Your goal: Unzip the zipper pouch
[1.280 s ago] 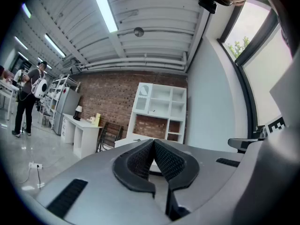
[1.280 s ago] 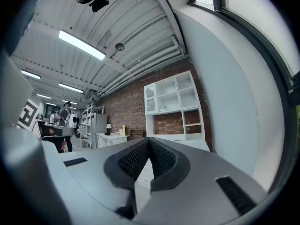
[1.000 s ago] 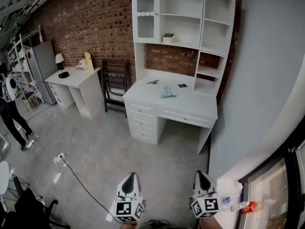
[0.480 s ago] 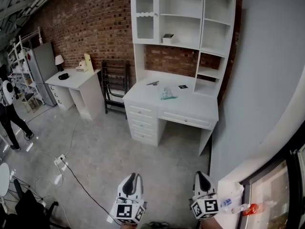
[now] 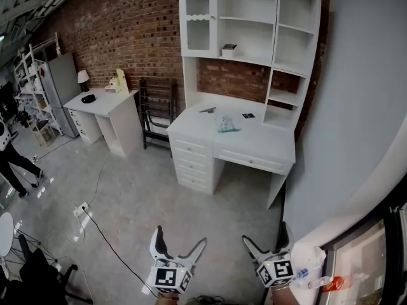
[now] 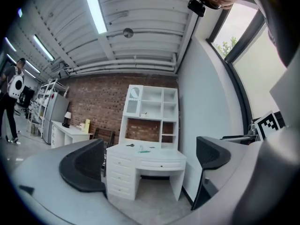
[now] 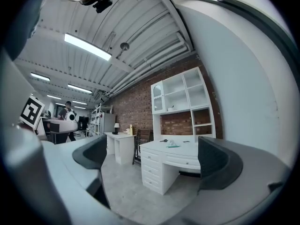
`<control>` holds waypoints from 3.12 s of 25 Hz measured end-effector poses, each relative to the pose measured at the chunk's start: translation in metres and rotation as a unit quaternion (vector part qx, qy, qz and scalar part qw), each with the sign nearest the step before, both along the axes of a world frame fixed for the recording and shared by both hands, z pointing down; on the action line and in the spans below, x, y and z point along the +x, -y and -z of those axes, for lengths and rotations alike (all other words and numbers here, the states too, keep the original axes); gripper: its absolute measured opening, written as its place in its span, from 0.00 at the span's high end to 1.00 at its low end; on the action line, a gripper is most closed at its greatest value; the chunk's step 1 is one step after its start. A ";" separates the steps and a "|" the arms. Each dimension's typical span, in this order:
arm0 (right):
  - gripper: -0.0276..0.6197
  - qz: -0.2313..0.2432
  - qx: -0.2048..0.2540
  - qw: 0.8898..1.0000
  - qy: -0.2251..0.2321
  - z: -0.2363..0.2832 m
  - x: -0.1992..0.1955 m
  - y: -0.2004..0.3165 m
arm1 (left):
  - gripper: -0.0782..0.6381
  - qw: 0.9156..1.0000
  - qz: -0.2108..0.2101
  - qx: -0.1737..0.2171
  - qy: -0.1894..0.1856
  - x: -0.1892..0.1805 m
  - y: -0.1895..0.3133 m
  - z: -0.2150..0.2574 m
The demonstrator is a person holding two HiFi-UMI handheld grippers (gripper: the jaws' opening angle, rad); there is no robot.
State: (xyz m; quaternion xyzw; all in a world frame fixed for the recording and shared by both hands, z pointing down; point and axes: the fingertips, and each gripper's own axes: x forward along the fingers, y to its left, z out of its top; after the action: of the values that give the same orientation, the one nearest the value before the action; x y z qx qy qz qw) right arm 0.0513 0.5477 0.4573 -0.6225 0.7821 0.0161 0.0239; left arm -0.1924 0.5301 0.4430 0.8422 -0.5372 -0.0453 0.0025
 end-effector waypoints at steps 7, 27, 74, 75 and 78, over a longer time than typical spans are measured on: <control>0.08 0.029 0.027 0.998 -0.046 0.008 -0.007 -0.007 | 0.09 1.000 0.017 -0.003 -0.007 -0.004 0.004 0.002; 0.15 0.016 0.026 0.999 -0.028 -0.014 0.031 0.088 | 0.09 1.000 -0.006 -0.009 0.006 0.036 0.108 -0.019; 0.15 0.053 -0.046 0.996 -0.062 -0.058 0.106 0.647 | 0.10 0.998 -0.056 -0.010 0.013 0.131 0.645 -0.033; 0.15 0.069 -0.055 0.993 -0.074 -0.068 0.105 0.658 | 0.09 0.998 -0.056 -0.013 0.015 0.135 0.651 -0.038; 0.16 0.115 -0.087 0.983 -0.115 -0.100 0.104 0.695 | 0.10 0.997 -0.066 -0.025 0.026 0.151 0.663 -0.055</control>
State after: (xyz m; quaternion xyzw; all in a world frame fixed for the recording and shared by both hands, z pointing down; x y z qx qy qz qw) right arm 0.1552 -0.1474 0.5568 -0.5218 0.8446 0.0169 -0.1184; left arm -0.0416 -0.1326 0.4980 0.8766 -0.4810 -0.0097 0.0126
